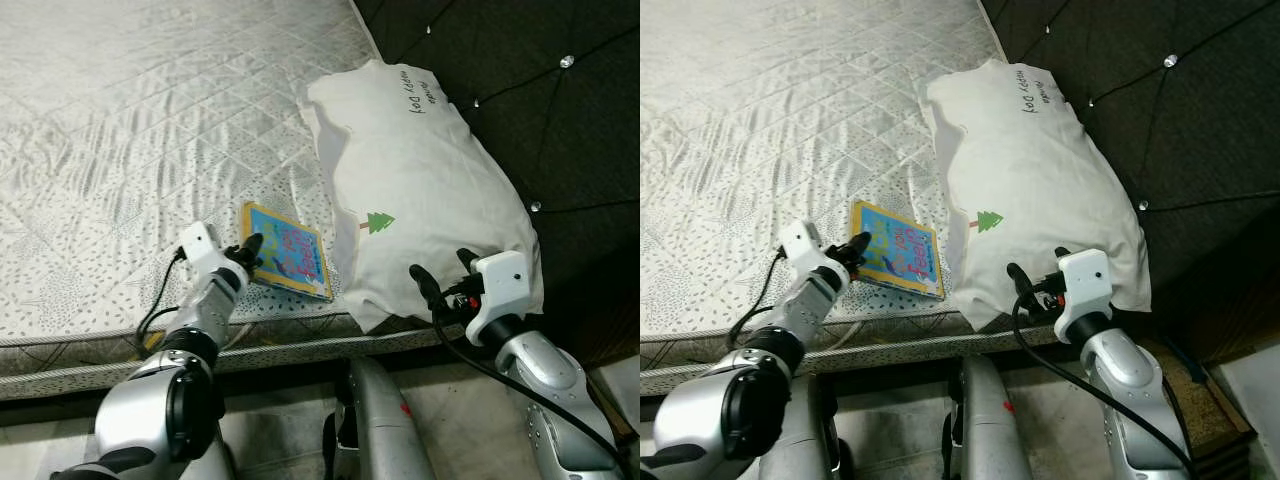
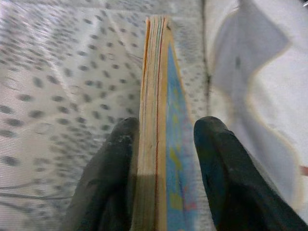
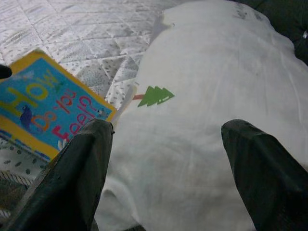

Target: Clean up the room

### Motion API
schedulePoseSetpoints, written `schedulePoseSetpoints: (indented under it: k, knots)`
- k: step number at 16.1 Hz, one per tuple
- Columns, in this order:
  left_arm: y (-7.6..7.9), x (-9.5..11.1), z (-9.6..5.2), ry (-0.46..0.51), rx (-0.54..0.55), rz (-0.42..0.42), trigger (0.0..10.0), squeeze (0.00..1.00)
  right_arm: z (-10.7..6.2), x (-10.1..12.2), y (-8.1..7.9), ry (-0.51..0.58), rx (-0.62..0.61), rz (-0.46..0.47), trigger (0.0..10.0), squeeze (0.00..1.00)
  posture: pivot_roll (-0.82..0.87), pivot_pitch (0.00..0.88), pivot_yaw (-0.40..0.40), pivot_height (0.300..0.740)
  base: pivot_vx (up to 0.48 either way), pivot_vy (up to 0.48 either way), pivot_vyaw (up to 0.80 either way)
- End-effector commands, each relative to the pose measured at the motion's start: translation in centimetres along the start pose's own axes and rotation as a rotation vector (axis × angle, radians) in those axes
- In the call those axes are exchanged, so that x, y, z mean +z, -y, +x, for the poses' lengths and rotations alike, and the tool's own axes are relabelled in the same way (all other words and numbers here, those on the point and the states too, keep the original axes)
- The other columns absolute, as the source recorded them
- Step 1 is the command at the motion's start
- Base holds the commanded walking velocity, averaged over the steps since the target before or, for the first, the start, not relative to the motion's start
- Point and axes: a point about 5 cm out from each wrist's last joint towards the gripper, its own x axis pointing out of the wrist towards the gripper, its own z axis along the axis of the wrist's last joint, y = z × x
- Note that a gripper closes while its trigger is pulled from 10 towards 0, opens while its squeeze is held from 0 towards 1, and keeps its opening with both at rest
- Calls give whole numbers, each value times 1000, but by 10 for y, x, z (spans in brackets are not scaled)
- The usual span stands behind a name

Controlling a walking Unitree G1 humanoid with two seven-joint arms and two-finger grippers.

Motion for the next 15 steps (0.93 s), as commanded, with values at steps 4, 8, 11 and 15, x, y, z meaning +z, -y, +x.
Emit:
schedulePoseSetpoints:
  k: [4, 8, 11, 15]
  knots:
    - [-5, 7, -1, 16, 15, 64, 10000, 1000, 2, 1, -1, 8, -3, -7, 10000, 0, -193, 112, -96, 584, 0, 0, 0]
    - [-14, 13, -5, 43, 21, 90, 10000, 1000, 8, -1, -4, 12, 3, -3, 10000, 0, -177, 111, -87, 584, 0, 0, 0]
    - [-22, 16, -14, 76, -30, 209, 10000, 1000, 11, -3, -6, 20, -14, 12, 10000, 0, -145, 104, -62, 584, 0, 0, 0]
    - [-23, 30, -52, 274, -106, 449, 10000, 1000, 17, -8, -12, 24, -29, 53, 10000, 0, -93, 99, -50, 584, 0, 0, 0]
